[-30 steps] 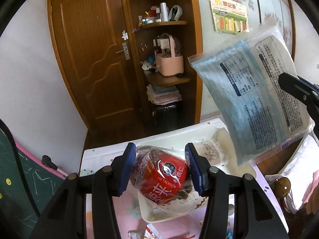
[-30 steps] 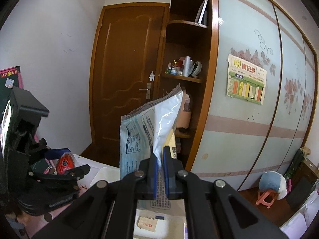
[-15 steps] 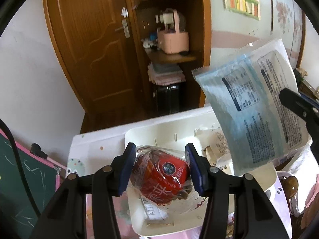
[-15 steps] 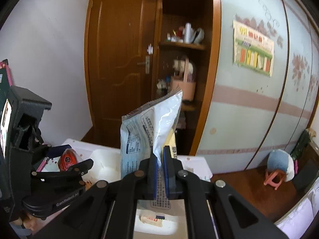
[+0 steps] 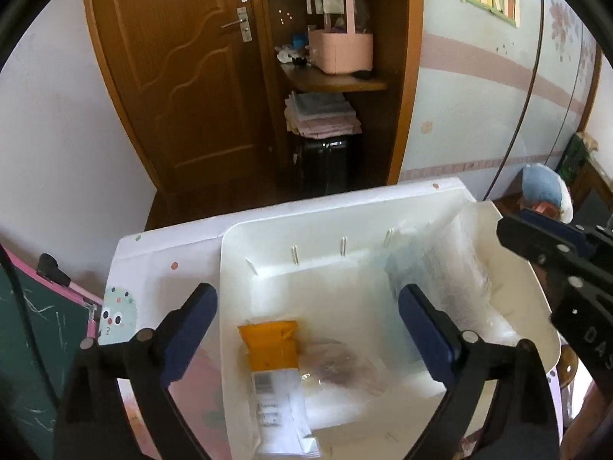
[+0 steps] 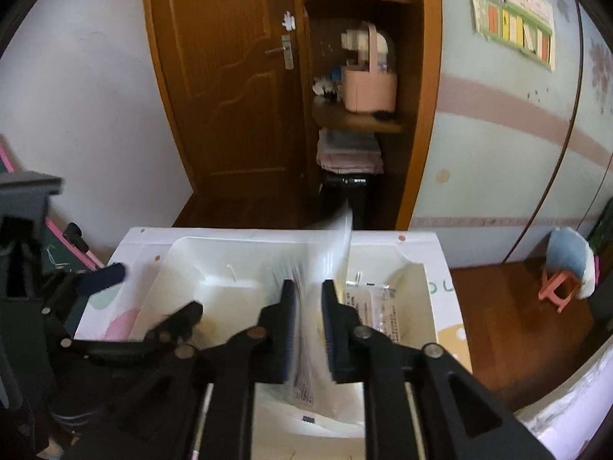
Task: Organize snacks
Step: 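Carry both snacks over the basket and lower them inside, then move both grippers back over the remaining snacks on the table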
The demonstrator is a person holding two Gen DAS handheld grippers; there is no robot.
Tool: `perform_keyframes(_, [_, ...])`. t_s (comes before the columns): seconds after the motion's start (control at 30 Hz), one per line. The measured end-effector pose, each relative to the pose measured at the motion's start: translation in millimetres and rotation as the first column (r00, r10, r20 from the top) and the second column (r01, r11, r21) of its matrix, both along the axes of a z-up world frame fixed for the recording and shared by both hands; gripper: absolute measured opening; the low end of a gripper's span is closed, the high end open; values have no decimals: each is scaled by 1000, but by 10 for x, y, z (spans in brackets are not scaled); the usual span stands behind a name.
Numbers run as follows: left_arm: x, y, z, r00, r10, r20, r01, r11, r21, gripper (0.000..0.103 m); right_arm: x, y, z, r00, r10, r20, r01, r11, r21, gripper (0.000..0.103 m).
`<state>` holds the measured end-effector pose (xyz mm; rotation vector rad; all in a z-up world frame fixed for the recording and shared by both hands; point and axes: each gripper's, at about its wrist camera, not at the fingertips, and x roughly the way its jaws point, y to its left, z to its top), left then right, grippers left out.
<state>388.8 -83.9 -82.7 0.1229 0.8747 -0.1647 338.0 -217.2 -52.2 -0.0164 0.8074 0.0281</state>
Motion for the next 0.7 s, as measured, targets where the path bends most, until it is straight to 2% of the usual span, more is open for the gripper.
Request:
perform_keyframes(0.07, [2,7,-28,1000,-1,-11,1,1000,13,95,2,-32,-3,1000,-30,7,30,999,-10,42])
perform_keyframes(0.13, [-9,11,-47,1000,1,-21,0,999,35,95,-26,-55,10,999,-45,18,46,999,-14,47])
perform_keyframes(0.27, [-47,27,-59,1000,7,-23,-5,998,64,95,-100,-66,18,999,-51,15,52,998,-26,47])
perform_keyframes(0.47, [-135,91,1,999,18,-48,-16,999,36,95,-174,-76,32,999,-52,-5,52,998,-36,47])
perform_keyframes(0.7, [-337,150,161,999,19,-38,-18,999,45,95,-344,-39,124,999,-37,-5,37,998,-52,47])
